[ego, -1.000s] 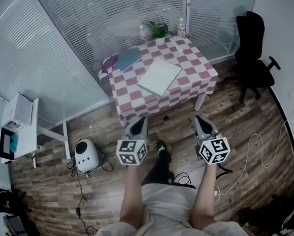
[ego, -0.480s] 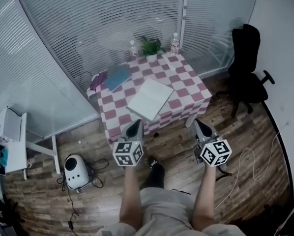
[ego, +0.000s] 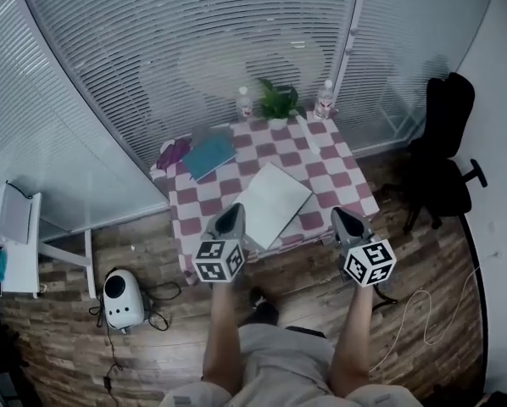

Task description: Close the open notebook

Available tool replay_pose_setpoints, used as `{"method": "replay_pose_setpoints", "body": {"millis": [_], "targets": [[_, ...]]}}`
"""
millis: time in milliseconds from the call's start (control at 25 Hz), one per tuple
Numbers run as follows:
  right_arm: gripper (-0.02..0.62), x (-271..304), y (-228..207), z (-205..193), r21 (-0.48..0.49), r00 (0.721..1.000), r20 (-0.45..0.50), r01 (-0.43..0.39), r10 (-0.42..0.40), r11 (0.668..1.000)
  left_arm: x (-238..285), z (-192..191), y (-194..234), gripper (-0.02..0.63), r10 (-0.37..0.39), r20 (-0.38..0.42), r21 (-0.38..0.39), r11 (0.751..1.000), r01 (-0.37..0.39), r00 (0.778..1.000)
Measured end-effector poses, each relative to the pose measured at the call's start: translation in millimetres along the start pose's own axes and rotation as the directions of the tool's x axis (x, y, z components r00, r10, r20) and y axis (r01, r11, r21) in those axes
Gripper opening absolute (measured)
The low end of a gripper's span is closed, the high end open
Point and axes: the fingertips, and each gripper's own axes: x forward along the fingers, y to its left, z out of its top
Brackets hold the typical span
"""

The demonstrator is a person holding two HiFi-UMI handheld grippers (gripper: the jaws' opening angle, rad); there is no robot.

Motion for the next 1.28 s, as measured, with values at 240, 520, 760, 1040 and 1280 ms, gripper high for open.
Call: {"method": "replay_pose_setpoints", "body": {"millis": [240, 520, 760, 1040, 1280], "targets": [[0.0, 83, 4, -5, 0.02, 0.991, -0.031, -0.131, 0.131, 0.991, 5, 2, 55, 0.008, 0.122, -0.03, 0.008, 0.993, -0.122, 0.992], [0.002, 180, 8, -22, 0.039, 0.961, -0.106, -0.253, 0.256, 0.967, -4, -2, 100, 0.009, 0.282, -0.034, -0.015, 0.959, -0.282, 0.959], [0.002, 253, -9, -9, 0.078, 0.92, -0.143, -0.357, 0.365, 0.931, -9, 10, 125, 0.009, 0.498, 0.02, -0.104, 0.863, -0.494, 0.867], [0.002, 293, -15, -15, -0.024, 0.833, -0.235, -0.521, 0.502, 0.853, 11, 4, 98, 0.009, 0.63, 0.061, -0.143, 0.773, -0.618, 0.774], [0.002, 296, -5, -59, -0.06, 0.719, -0.366, -0.651, 0.59, 0.756, 12, -39, 78, 0.009, 0.732, 0.018, -0.246, 0.664, -0.706, 0.681]]}}
